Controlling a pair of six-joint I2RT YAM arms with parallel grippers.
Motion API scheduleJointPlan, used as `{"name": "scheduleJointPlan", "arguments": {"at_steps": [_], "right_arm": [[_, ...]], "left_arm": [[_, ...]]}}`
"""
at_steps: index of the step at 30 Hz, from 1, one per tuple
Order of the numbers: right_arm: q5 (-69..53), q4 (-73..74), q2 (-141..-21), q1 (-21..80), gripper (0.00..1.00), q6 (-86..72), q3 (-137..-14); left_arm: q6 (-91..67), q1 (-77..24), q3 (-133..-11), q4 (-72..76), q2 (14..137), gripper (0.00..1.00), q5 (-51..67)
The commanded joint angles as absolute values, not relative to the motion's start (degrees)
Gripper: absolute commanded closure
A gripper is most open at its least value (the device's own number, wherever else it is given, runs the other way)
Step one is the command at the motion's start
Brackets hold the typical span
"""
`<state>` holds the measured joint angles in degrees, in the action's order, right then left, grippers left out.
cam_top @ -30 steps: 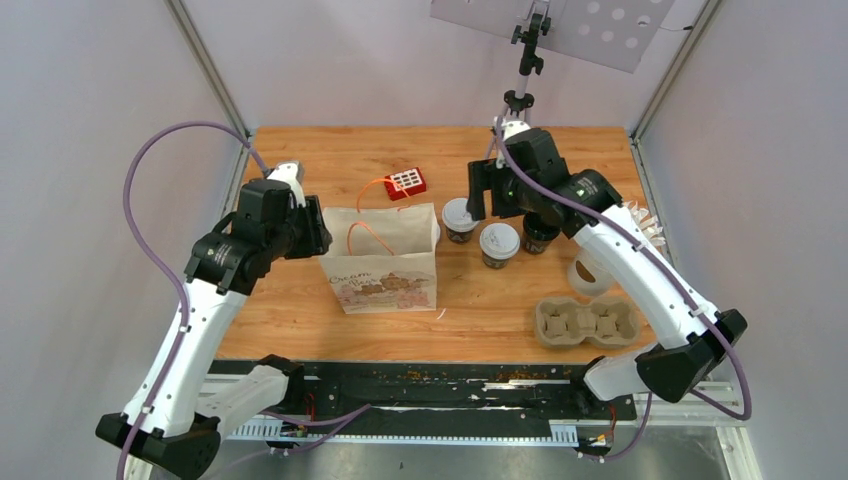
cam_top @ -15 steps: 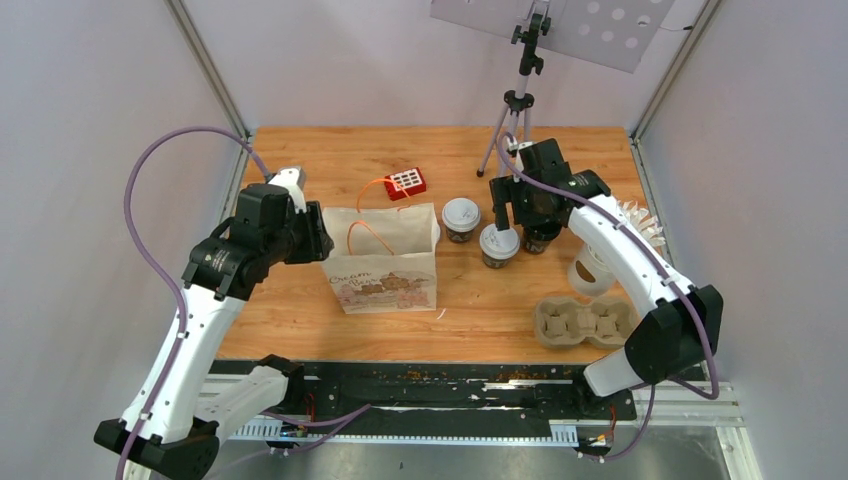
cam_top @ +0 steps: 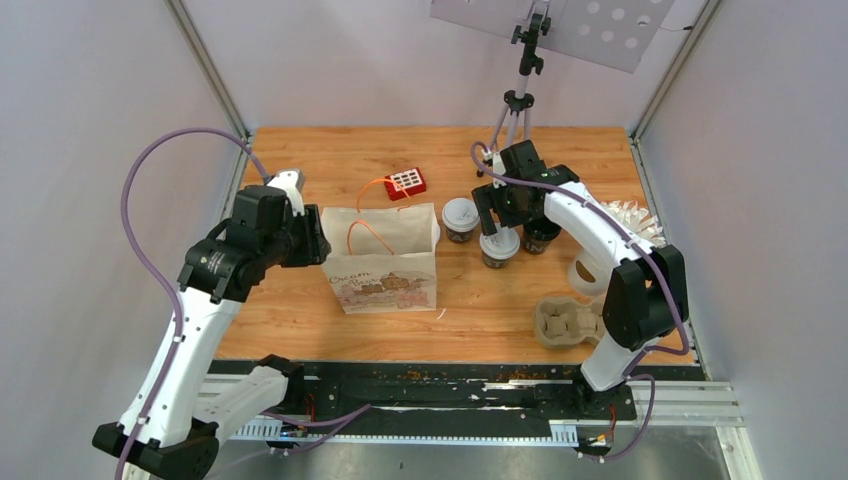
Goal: Pack the takeout coffee
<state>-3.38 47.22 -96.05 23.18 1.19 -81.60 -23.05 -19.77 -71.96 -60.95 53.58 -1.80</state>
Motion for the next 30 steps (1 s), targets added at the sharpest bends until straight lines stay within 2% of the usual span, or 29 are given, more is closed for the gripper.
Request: {"name": "scheduleJointPlan", "arguments": {"at_steps": [1, 17, 24, 26, 30], "right_arm": [[-4.5, 45.4, -95.9, 23.6, 0.17, 3.7, -84.5], [-6.0, 44.7, -95.9, 24.7, 0.17, 5.6, -82.9], [-4.9, 45.5, -95.8, 24.7, 0.15, 5.9, -82.7], [-4.5, 45.6, -95.8, 24.7, 0.08, 6.0, -82.4], [-5.1, 45.6, -95.7, 24.7, 0.1, 6.3, -81.8]], "left_arm": [[-21.5, -19.5, -74.8, -61.8, 52.7, 0.46, -2.3], [-22.4, -19.5, -74.5, -60.3, 53.6, 0.45, -1.0], [-22.3, -19.5, -74.2, -60.1, 53.6, 0.45, -1.1], [-22.4, -19.5, -74.1, -60.0, 53.6, 0.45, -1.0], [-22.3, -19.5, -74.2, -60.0, 53.5, 0.45, -1.2]]}}
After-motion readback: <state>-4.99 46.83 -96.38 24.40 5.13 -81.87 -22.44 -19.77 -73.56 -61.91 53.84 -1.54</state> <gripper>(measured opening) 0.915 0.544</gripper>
